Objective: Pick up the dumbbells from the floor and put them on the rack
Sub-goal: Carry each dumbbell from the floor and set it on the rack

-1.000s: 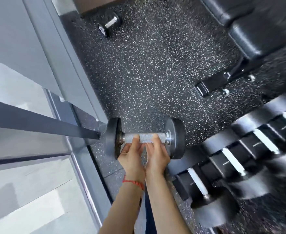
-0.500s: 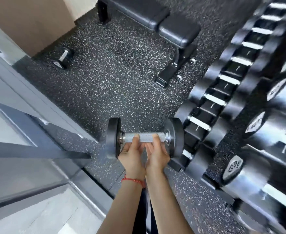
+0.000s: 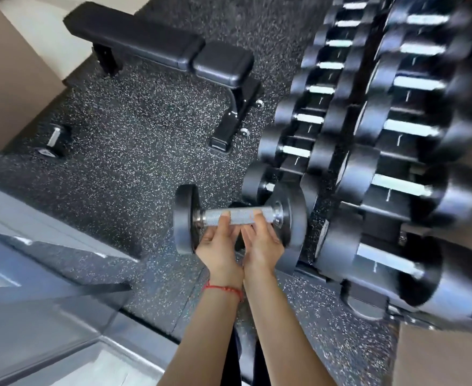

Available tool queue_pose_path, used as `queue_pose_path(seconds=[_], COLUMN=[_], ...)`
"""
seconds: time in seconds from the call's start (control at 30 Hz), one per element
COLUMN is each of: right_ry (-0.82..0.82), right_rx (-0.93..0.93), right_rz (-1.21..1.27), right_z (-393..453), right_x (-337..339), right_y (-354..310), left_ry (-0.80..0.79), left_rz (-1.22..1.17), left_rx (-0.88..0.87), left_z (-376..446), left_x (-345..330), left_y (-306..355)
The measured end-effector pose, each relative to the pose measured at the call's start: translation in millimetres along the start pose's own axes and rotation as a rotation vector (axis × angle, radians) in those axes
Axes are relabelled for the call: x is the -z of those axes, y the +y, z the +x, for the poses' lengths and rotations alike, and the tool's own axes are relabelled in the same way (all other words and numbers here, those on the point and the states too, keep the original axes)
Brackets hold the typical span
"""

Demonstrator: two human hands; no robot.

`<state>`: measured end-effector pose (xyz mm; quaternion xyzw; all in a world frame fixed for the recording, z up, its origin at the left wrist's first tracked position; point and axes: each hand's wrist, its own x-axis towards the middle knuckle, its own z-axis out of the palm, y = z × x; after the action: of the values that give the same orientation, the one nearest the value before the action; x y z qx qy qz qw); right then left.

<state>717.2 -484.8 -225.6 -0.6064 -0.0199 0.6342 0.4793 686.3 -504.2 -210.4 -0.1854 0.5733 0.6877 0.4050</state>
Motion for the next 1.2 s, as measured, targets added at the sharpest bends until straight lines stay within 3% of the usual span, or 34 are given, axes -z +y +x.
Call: queue_pose_path(seconds=[0.77,1.2], right_ry=[-0.059,-0.046], right_rx=[0.149,0.263], right_rz=[0.181,0.281], right_z=[17.8,29.6], right_x=[127.9,134.5], right_y=[-203.3,-296.9], left_ry=[-0.255,-0.413], left_rz=[0.097,0.151], left_rx=[-0.002,0.03], left_z=[-156.6,-206.5], left_x=[-121.2,-201.7], left_y=[-126.6,-146.0])
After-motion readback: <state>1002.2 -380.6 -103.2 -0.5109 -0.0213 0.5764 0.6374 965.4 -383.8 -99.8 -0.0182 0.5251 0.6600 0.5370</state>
